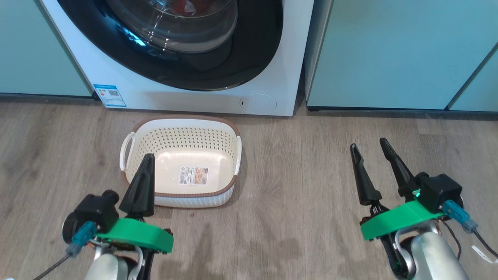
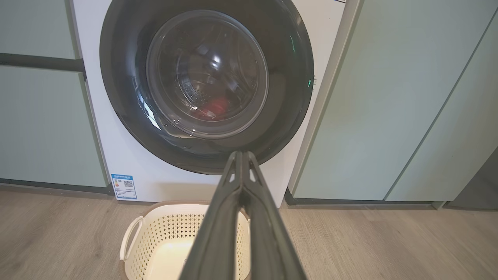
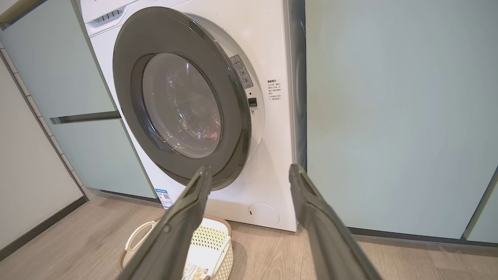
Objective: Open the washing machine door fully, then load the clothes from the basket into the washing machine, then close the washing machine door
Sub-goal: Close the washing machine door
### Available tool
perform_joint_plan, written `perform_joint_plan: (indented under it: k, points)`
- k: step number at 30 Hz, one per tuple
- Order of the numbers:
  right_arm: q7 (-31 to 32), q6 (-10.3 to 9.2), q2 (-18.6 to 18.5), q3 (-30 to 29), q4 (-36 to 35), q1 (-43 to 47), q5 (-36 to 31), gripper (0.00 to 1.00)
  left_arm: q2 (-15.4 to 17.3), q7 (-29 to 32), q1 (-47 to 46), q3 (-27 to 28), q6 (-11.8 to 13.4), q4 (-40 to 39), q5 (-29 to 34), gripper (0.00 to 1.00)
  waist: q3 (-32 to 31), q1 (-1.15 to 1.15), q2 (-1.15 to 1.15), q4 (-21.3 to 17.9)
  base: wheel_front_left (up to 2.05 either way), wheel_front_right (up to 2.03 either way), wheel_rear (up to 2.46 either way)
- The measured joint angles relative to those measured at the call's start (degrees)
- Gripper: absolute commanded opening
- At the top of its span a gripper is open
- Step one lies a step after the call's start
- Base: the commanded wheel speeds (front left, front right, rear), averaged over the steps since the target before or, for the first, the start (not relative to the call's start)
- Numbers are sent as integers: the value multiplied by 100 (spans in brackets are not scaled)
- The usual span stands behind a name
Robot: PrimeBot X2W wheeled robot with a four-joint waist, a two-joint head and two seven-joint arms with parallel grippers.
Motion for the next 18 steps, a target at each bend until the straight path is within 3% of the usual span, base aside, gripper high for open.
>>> perform_joint_plan:
  k: [8, 9, 11, 13, 18]
  points:
    - [0, 0, 0, -4, -7, 0, -41, 100, 0, -1, -1, -20, 2, 0, 0, 0, 11, 0, 0, -16, 0, 0, 0]
    - [0, 0, 0, -4, -8, 0, -41, 100, -1, -1, -1, -21, 7, -1, 0, 4, 11, 0, 0, -16, 0, 0, 0]
    - [0, 0, 0, -4, -8, 0, -41, 100, -1, -1, -1, -19, 11, -3, 1, 46, 10, 0, 0, -16, 0, 0, 0]
    - [0, 0, 0, -4, -8, 0, -41, 100, -1, -1, -1, -19, 29, -25, 55, 100, 4, 0, 0, -15, 0, 0, 0]
    - [0, 0, 0, -3, -8, 0, -41, 100, -1, -1, -1, -37, 110, -38, 56, 100, -6, 0, 0, -14, 0, 0, 0]
